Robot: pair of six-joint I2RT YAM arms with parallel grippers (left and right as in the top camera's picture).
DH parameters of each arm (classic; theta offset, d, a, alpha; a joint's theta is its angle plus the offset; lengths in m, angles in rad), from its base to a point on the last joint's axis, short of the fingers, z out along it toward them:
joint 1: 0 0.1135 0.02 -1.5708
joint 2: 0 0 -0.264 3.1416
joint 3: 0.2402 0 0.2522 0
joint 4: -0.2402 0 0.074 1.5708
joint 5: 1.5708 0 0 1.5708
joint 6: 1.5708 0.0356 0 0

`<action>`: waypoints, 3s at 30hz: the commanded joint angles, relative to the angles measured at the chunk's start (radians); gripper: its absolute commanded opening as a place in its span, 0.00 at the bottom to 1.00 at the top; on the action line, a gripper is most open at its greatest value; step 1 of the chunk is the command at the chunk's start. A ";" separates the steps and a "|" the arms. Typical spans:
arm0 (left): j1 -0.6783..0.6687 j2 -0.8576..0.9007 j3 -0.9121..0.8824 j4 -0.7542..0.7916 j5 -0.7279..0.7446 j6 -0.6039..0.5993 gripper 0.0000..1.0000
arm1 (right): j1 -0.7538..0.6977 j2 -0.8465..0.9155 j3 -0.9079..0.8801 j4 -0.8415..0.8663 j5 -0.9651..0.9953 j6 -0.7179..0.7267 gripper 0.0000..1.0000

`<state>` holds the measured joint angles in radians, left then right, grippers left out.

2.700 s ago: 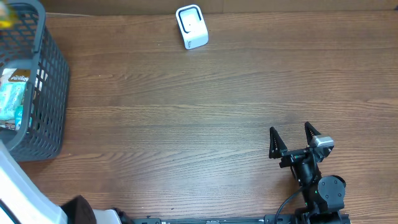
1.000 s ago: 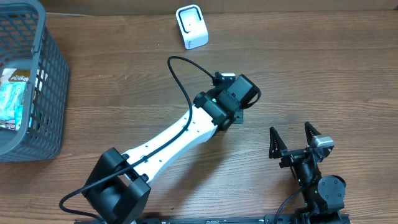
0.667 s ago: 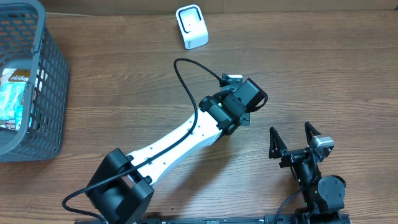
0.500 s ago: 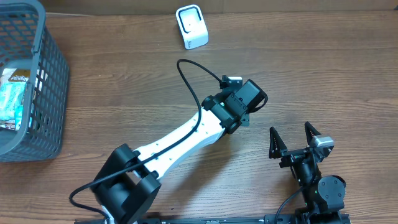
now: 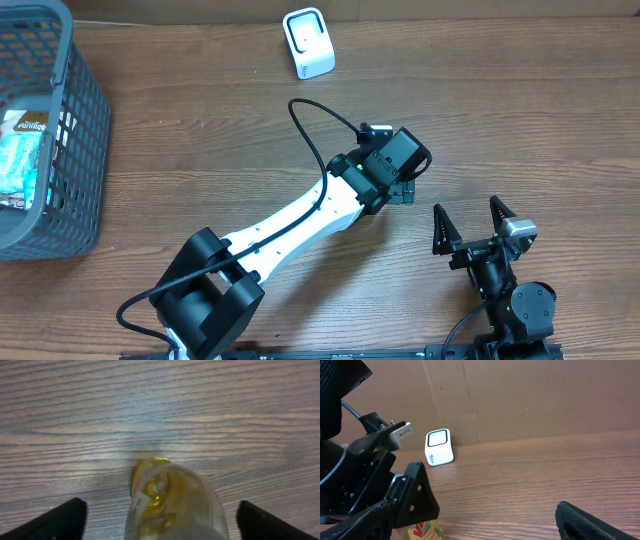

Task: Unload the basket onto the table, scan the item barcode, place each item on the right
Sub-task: 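Lower the bottle upright onto the table center and release, then move the left gripper back over the grey basket, then grasp the small green-and-white box inside the basket with the left gripper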

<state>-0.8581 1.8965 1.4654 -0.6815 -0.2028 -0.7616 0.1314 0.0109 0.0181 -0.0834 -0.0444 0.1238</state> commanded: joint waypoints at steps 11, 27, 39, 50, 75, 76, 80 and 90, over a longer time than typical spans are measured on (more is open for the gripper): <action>0.116 -0.034 0.475 -0.237 0.006 0.247 0.99 | -0.005 -0.008 -0.010 0.002 0.005 0.003 1.00; 0.664 -0.058 0.900 -0.789 -0.135 0.282 0.99 | -0.005 -0.008 -0.010 0.002 0.005 0.003 1.00; 1.151 -0.139 0.900 -0.938 -0.085 0.283 1.00 | -0.005 -0.008 -0.010 0.002 0.005 0.003 1.00; 1.507 -0.131 0.853 -0.956 -0.032 0.264 0.99 | -0.005 -0.008 -0.010 0.002 0.005 0.003 1.00; 1.571 -0.129 0.307 -0.549 0.079 0.450 0.99 | -0.005 -0.008 -0.010 0.002 0.005 0.003 1.00; 1.571 -0.129 0.299 -0.539 0.086 0.457 1.00 | -0.005 -0.008 -0.010 0.002 0.005 0.003 1.00; 1.571 -0.129 0.261 -0.505 0.123 0.510 1.00 | -0.005 -0.008 -0.010 0.002 0.005 0.003 1.00; 1.571 -0.129 0.091 -0.339 0.127 0.523 0.99 | -0.005 -0.008 -0.010 0.002 0.005 0.003 1.00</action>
<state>0.7155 1.7786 1.6123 -1.0592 -0.0986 -0.2760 0.1314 0.0109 0.0181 -0.0837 -0.0448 0.1230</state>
